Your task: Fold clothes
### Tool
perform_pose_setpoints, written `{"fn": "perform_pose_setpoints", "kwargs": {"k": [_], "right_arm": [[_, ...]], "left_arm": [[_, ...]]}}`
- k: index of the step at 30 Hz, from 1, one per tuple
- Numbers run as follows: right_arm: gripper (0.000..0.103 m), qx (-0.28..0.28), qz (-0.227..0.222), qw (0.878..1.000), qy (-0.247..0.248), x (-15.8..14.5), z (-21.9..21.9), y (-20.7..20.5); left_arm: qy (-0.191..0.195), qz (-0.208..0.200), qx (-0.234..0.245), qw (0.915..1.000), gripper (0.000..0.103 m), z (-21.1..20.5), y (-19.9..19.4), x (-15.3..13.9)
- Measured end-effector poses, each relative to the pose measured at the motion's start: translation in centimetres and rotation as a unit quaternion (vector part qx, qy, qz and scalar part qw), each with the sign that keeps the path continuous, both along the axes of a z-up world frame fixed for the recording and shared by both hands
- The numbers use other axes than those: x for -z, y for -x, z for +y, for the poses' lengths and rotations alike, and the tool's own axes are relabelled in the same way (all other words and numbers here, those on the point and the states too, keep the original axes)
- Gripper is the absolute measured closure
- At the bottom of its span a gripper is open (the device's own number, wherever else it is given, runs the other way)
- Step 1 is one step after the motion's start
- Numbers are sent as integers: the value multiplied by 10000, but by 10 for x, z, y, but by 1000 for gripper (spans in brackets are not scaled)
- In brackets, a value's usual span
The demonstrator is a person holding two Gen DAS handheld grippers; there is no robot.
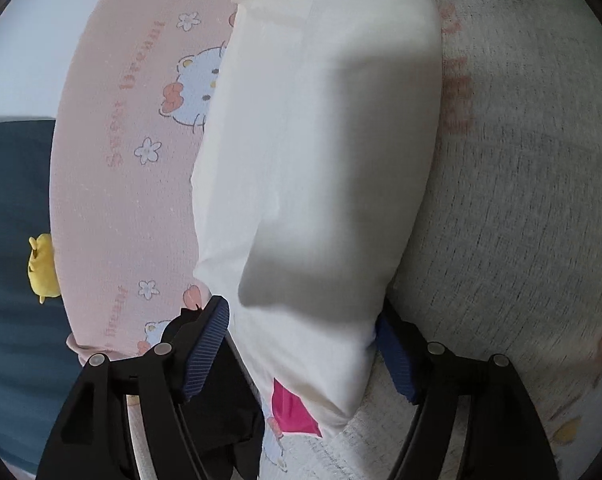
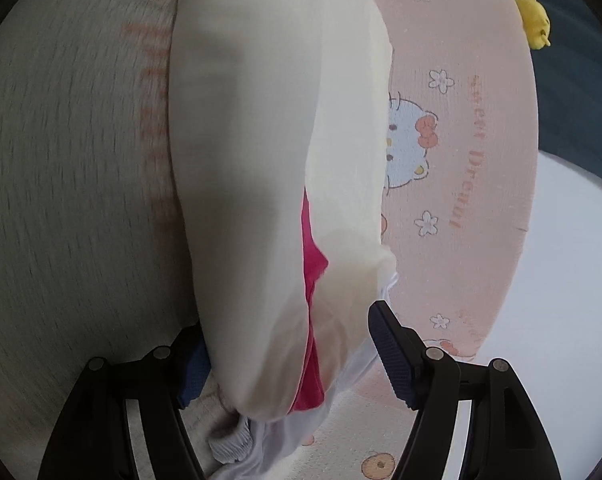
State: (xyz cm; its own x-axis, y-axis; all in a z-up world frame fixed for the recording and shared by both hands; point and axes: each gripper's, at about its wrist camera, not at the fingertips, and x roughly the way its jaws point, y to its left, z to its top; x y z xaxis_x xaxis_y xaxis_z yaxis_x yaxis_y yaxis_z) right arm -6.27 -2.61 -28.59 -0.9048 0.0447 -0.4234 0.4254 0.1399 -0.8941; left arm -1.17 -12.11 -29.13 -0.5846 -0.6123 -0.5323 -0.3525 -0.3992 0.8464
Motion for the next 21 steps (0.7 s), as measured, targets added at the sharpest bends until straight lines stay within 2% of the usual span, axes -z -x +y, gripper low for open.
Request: {"fn": "perform_pose_setpoints", "kwargs": {"k": [4,6,9,11,14,15,21], "right_arm": [[31,-114,183,9998,-49,2,-8,-2],[31,-291,304,9991,-27,4,-17,-7],[31,-253,377,9987,-217,8,-24,-5],[31,-127,327,9994,2,5,-19,-2],[32,286,151,9991,292,0,-6,3],[32,355,72,9988,344,-1,-2,7],[36,326,-132,9989,303,0,13,11]], "left_arm": [[-109,254,-108,9996,32,12,14,-2],[-91,283,-136,9995,32,19,20,-1],[-94,254,-144,9995,31,21,24,0],[-70,240,-122,9996,30,17,20,0],[275,182,-21,9995,30,7,9,5],[283,188,-20,9994,30,4,6,5],[-7,252,-197,9995,31,-6,1,3]]}}
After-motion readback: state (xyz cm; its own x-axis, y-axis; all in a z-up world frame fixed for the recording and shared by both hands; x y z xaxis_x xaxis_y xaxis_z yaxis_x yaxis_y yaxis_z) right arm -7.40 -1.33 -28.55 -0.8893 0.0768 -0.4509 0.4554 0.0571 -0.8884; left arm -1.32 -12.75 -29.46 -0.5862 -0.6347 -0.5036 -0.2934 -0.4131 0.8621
